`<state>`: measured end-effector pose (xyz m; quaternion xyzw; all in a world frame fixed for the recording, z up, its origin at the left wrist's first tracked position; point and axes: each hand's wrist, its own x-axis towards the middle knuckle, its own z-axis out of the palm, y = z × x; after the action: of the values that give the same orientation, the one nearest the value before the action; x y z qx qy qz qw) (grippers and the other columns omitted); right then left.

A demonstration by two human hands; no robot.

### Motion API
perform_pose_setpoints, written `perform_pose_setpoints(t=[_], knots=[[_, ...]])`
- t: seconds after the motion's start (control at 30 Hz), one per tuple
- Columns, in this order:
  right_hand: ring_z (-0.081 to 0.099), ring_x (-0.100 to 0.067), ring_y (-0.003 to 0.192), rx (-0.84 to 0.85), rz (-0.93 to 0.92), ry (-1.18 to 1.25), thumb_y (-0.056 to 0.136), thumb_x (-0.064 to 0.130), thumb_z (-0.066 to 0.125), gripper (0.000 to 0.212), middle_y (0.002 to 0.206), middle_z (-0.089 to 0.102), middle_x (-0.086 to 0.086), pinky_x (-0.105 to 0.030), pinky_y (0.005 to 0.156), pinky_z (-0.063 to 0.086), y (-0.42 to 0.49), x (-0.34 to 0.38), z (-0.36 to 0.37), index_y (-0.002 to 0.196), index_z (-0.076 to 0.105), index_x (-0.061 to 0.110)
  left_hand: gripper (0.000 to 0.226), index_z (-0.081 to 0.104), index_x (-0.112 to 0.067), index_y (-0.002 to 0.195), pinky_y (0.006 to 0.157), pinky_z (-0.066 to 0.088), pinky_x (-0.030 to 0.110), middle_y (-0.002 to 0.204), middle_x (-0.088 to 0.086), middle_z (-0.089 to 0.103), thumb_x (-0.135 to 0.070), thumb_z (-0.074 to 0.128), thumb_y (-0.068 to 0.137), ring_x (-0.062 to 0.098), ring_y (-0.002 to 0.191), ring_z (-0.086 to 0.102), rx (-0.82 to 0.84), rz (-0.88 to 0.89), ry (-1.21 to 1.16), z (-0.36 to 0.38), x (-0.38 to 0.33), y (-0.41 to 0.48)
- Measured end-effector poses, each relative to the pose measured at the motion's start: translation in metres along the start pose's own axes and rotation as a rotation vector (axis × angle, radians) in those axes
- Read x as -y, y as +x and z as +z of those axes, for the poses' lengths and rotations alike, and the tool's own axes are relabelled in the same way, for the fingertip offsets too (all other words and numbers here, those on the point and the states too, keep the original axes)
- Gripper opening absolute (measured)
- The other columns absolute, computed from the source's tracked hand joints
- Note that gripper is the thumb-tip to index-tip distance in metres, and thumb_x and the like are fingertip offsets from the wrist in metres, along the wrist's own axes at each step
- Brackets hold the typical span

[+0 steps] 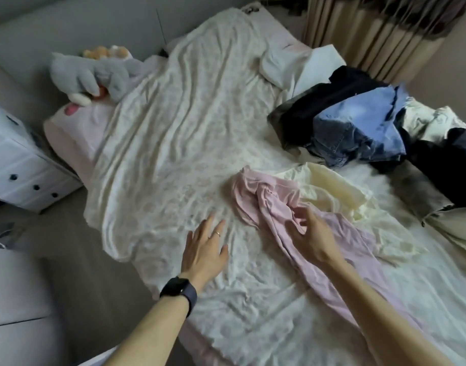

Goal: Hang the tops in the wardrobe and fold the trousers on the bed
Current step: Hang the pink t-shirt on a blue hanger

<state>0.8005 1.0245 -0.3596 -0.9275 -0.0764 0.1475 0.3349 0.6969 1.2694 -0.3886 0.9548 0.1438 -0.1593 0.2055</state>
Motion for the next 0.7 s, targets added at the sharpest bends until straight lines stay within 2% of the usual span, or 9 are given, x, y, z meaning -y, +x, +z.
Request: perform_pose_setpoints(t=[0.1, 0.2, 0.23, 0.27, 0.37, 0.47, 0.6, 0.7], knots=[[0.061, -0.035, 0.112, 0.063, 0.034, -0.045, 0.094, 0.044, 0.06, 0.054, 0.138, 0.055, -0.014, -0.044, 0.094, 0.048, 0.066, -0.001, 0.024, 0.138, 0.046, 0.016, 0.07, 0.002, -0.039, 0.16, 0.124, 0.002, 0.045, 0.167, -0.01, -0.017, -0.043, 0.043, 0.103, 0.02, 0.155, -0.006, 0.036, -0.068, 0.039, 0.027, 0.014, 0.043], [0.053, -0.037, 0.129, 0.112, -0.011, -0.067, 0.091, 0.061, 0.048, 0.074, 0.162, 0.025, -0.013, -0.057, 0.115, 0.03, 0.121, -0.004, 0.058, 0.155, 0.023, 0.032, 0.077, -0.006, -0.043, 0.158, 0.124, 0.009, 0.052, 0.166, -0.01, -0.02, -0.048, 0.045, 0.1, 0.021, 0.155, -0.003, 0.135, -0.122, 0.129, 0.064, 0.041, 0.068], [0.048, -0.034, 0.135, 0.135, -0.018, -0.068, 0.093, 0.059, 0.048, 0.076, 0.165, 0.017, -0.01, -0.056, 0.117, 0.026, 0.136, -0.004, 0.066, 0.158, 0.016, 0.036, 0.081, -0.011, -0.044, 0.157, 0.122, 0.011, 0.056, 0.165, -0.011, -0.022, -0.048, 0.046, 0.1, 0.02, 0.155, -0.005, 0.164, -0.117, 0.181, 0.072, 0.049, 0.072], [0.045, -0.031, 0.138, 0.165, -0.027, -0.068, 0.096, 0.055, 0.051, 0.076, 0.165, 0.018, -0.008, -0.052, 0.113, 0.029, 0.149, -0.002, 0.072, 0.159, 0.012, 0.039, 0.084, -0.016, -0.045, 0.156, 0.121, 0.01, 0.059, 0.164, -0.012, -0.026, -0.047, 0.046, 0.099, 0.018, 0.155, -0.007, 0.18, -0.106, 0.222, 0.077, 0.055, 0.076], [0.055, -0.032, 0.12, 0.157, -0.066, -0.111, 0.098, 0.046, 0.05, 0.061, 0.142, 0.043, -0.006, -0.041, 0.09, 0.044, 0.167, 0.001, 0.083, 0.154, 0.024, 0.046, 0.084, -0.016, -0.045, 0.155, 0.121, 0.011, 0.06, 0.164, -0.013, -0.025, -0.047, 0.046, 0.099, 0.015, 0.155, -0.007, 0.209, -0.078, 0.256, 0.073, 0.06, 0.082], [0.062, -0.033, 0.098, 0.064, -0.106, -0.152, 0.098, 0.032, 0.044, 0.044, 0.12, 0.05, -0.006, -0.043, 0.081, 0.052, 0.151, 0.004, 0.09, 0.139, 0.043, 0.046, 0.073, 0.001, -0.041, 0.16, 0.119, 0.024, 0.05, 0.169, -0.007, -0.006, -0.046, 0.044, 0.1, 0.021, 0.154, 0.012, 0.293, -0.107, 0.203, 0.062, 0.064, 0.079], [0.062, -0.035, 0.089, -0.027, -0.165, -0.133, 0.096, 0.018, 0.048, 0.036, 0.118, 0.054, -0.009, -0.046, 0.071, 0.054, 0.105, 0.007, 0.069, 0.128, 0.058, 0.031, 0.066, 0.018, -0.03, 0.16, 0.117, 0.034, 0.045, 0.167, -0.002, 0.016, -0.047, 0.044, 0.101, 0.025, 0.15, 0.027, 0.326, -0.147, 0.082, 0.026, 0.06, 0.059], [0.061, -0.033, 0.091, -0.055, -0.227, -0.06, 0.09, 0.016, 0.043, 0.034, 0.116, 0.055, -0.008, -0.049, 0.07, 0.054, 0.058, 0.019, 0.037, 0.115, 0.066, 0.023, 0.061, 0.028, -0.028, 0.158, 0.108, 0.043, 0.038, 0.161, -0.005, 0.027, -0.042, 0.046, 0.102, 0.02, 0.142, 0.038, 0.241, -0.136, 0.047, -0.024, 0.045, 0.032]])
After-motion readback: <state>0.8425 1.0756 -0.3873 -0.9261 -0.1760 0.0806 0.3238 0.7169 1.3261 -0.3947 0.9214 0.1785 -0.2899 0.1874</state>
